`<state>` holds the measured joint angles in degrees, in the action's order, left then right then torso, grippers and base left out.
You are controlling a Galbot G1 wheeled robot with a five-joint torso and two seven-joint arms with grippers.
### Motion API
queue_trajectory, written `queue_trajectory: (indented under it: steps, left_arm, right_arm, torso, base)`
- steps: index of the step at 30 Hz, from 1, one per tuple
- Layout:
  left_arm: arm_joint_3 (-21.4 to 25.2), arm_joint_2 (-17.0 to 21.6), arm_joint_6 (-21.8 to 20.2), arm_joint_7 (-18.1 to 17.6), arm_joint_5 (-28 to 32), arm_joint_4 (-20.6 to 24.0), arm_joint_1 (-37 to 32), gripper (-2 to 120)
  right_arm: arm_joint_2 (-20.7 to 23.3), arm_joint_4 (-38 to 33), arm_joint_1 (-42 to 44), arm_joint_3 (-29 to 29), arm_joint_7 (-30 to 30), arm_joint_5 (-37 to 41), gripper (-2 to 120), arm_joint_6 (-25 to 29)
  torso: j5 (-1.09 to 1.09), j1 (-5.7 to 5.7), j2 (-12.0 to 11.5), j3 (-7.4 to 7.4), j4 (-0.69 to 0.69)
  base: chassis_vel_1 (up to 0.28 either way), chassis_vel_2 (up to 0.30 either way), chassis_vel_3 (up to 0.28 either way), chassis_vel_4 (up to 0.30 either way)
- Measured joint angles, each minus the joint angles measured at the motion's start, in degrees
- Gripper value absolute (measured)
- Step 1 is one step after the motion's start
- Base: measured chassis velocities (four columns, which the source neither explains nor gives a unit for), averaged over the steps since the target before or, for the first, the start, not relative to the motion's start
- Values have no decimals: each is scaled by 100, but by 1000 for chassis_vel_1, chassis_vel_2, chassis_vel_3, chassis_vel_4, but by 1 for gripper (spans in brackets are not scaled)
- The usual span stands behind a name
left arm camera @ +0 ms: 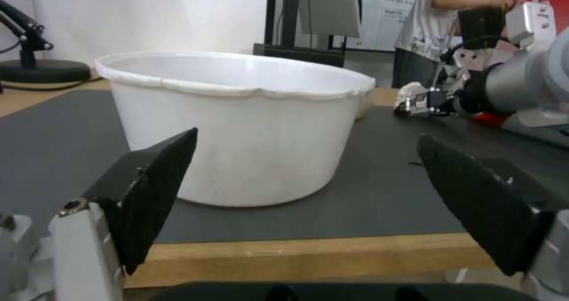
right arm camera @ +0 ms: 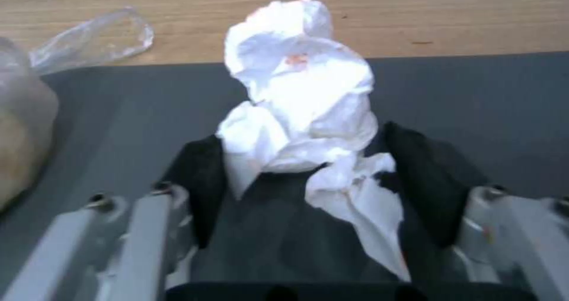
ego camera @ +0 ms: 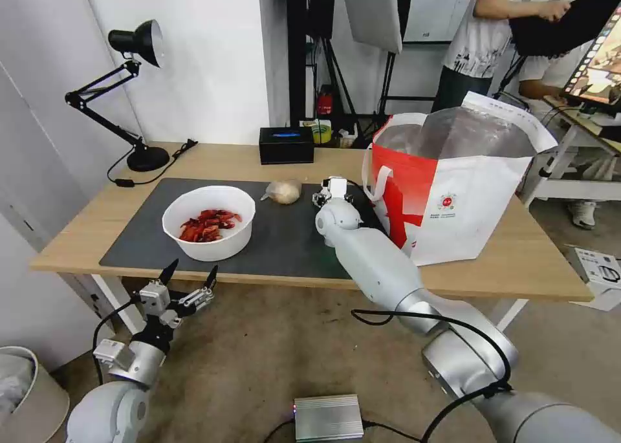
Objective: Pick up the trash from the table and place it into the takeout bag.
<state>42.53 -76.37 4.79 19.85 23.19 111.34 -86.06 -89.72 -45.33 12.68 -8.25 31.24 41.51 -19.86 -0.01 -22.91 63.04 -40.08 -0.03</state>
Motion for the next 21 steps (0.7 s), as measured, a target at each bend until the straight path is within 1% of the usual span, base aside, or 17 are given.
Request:
queue_trajectory:
  steps: [3, 4, 5, 7, 8, 9, 11, 12, 13, 15, 16, 17, 20, 21]
  left_arm:
    - [-3, -24, 49, 2, 0, -10, -11, 100]
    - [-4, -33, 60, 3, 0, -13, -22, 100]
    - [-4, -33, 60, 3, 0, -13, -22, 100]
    - [-5, -41, 69, 6, 0, -16, -33, 100]
    - [-3, -43, 74, 9, -1, -20, -46, 100]
    - [-3, -43, 74, 9, -1, -20, -46, 100]
    - [2, -43, 80, 11, -1, -21, -50, 100]
    - [11, -43, 84, 11, -1, -22, -49, 100]
    - [11, -43, 84, 11, -1, -22, -49, 100]
    - [16, -43, 84, 12, 0, -22, -40, 100]
    - [18, -44, 84, 12, 1, -22, -30, 100]
    - [18, -44, 84, 12, 1, -22, -30, 100]
    - [17, -44, 84, 12, 2, -23, -27, 100]
    - [17, -44, 84, 12, 2, -23, -27, 100]
  right_arm:
    - [1, 27, 1, 20, -23, -5, 48, 23]
    - [1, 35, 3, 27, -37, -9, 41, 33]
    - [1, 35, 3, 27, -37, -9, 41, 33]
    - [-3, 34, 10, 36, -52, -10, 33, 40]
    - [-5, 19, 30, 40, -58, -13, 26, 63]
    - [-5, 19, 30, 40, -58, -13, 26, 63]
    - [0, -12, 57, 38, -66, -25, 19, 102]
    - [16, -57, 90, 32, -85, -62, 13, 145]
    - [16, -57, 90, 32, -85, -62, 13, 145]
    - [65, -149, 132, 4, -121, -133, 5, 169]
    - [155, -307, 183, -48, -163, -177, 0, 196]
    - [155, -307, 183, -48, -163, -177, 0, 196]
    - [324, -671, 273, -132, -212, -204, 0, 283]
    - [324, -671, 273, -132, -212, -204, 0, 283]
  torso:
    - [0, 0, 0, 0, -1]
    - [0, 0, 0, -1, -1]
    - [0, 0, 0, -1, -1]
    - [0, 0, 0, -1, 0]
    - [1, 0, 0, -1, 2]
    - [1, 0, 0, -1, 2]
    - [0, 0, 0, -2, 3]
    - [2, 0, -1, -2, 6]
    - [2, 0, -1, -2, 6]
    - [2, -1, -2, -3, 8]
    - [2, -2, -3, -4, 8]
    - [2, -2, -3, -4, 8]
    - [3, -3, -3, -4, 5]
    - [3, -3, -3, -4, 5]
  base:
    - [0, 0, 0, 0]
    - [0, 0, 0, 0]
    - [0, 0, 0, 0]
    - [0, 0, 0, 0]
    - [0, 0, 0, 0]
    - [0, 0, 0, 0]
    - [0, 0, 0, 0]
    - [0, 0, 0, 0]
    - [0, 0, 0, 0]
    - [0, 0, 0, 0]
    - [0, 0, 0, 0]
    - [0, 0, 0, 0]
    - [0, 0, 0, 0]
    - [0, 0, 0, 0]
